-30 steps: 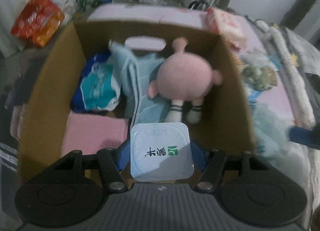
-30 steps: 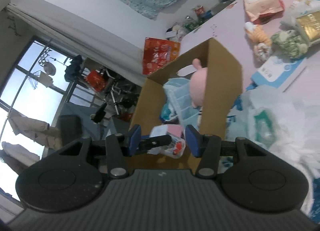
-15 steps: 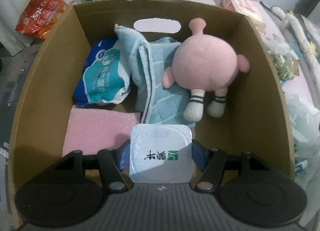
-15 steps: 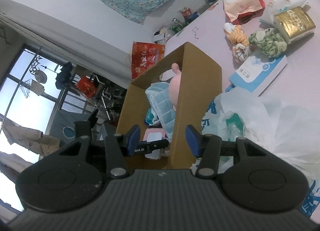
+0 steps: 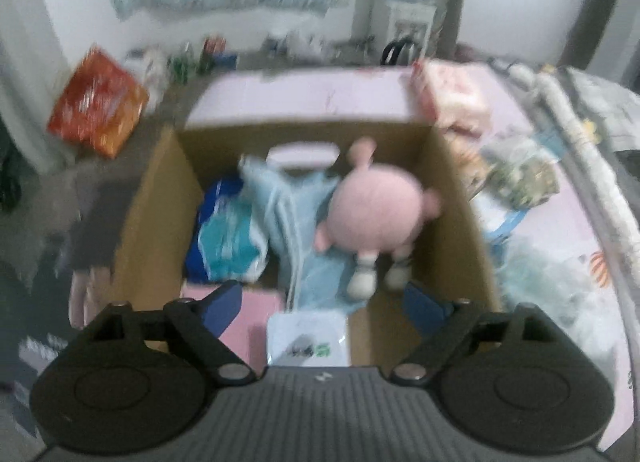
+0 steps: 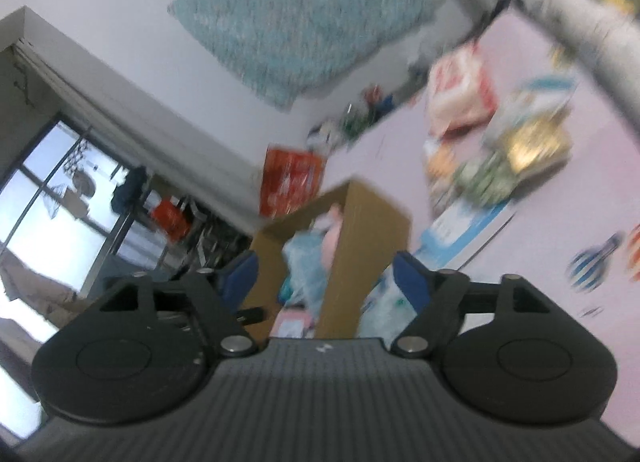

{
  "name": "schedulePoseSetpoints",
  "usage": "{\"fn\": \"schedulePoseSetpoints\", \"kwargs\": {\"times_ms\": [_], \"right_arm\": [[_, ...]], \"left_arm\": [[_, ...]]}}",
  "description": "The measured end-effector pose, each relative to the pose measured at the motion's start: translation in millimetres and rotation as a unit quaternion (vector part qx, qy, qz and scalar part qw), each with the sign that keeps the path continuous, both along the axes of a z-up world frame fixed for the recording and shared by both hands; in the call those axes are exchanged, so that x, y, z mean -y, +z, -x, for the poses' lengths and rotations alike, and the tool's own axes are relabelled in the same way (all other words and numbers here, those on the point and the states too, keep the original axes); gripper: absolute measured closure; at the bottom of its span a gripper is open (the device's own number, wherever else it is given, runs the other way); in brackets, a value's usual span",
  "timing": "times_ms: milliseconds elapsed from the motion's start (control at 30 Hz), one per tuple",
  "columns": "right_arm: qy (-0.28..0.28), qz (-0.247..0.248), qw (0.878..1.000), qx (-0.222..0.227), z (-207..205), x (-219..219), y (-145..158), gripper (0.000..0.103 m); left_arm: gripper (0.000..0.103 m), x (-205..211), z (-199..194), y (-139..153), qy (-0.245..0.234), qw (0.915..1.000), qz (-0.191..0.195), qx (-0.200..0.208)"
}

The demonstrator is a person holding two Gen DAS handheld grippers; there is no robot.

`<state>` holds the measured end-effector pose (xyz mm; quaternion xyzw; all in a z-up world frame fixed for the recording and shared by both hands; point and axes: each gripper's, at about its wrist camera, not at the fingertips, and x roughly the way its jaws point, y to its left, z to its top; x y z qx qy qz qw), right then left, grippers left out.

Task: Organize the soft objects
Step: 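Lower the white yogurt cup into the box and open the left tool, then move the left tool to the gold LOVE packet and close on it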

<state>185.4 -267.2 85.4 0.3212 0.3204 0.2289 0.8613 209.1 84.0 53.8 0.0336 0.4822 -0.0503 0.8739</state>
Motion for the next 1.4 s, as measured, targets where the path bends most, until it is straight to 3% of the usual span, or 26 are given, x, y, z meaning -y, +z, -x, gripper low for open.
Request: {"fn": "schedulePoseSetpoints", "kwargs": {"times_ms": [233,467,533,667,933,1067,1200,1367,1400], "right_arm": [[-0.065,0.030,0.997,0.015,10.8,56.5,4.7,0.022],[-0.078,0.025,0.997,-0.013,-30.5,80.6,-28.2,0.022],[-0.074,0.022,0.997,-0.022,-48.1,83.6,-38.1,0.022],[-0.075,0.010,0.996,-0.049,-91.5,94.6,-62.6,0.023],[-0.086,-0.118,0.978,-0.152,-142.1,118.6,-129.0,0.025],[-0.092,-0.121,0.977,-0.149,-149.2,126.4,-140.4,0.024],[-0.088,-0.126,0.976,-0.153,-157.7,131.6,-148.9,0.024],[-0.087,-0.143,0.975,-0.147,-165.1,142.3,-155.7,0.024],[-0.088,-0.146,0.974,-0.146,-165.7,144.0,-157.2,0.024]], "left_arm": [[0.008,73.5,-6.5,38.7,-0.084,0.9955,-0.006,0.042],[0.009,173.2,-42.0,24.9,-0.164,0.9853,-0.028,0.036],[0.013,199.2,-53.2,14.9,-0.190,0.9805,-0.038,0.032],[0.020,249.6,-73.3,-9.1,-0.248,0.9659,-0.071,0.021],[0.021,308.4,-105.8,-64.0,-0.345,0.9279,-0.142,-0.006],[0.018,330.3,-115.3,-87.2,-0.378,0.9061,-0.190,0.002],[0.014,350.2,-125.7,-107.7,-0.399,0.8910,-0.217,-0.003],[0.015,366.2,-135.6,-129.5,-0.407,0.8819,-0.238,-0.011],[0.019,368.1,-137.0,-132.6,-0.408,0.8808,-0.240,-0.014]]}}
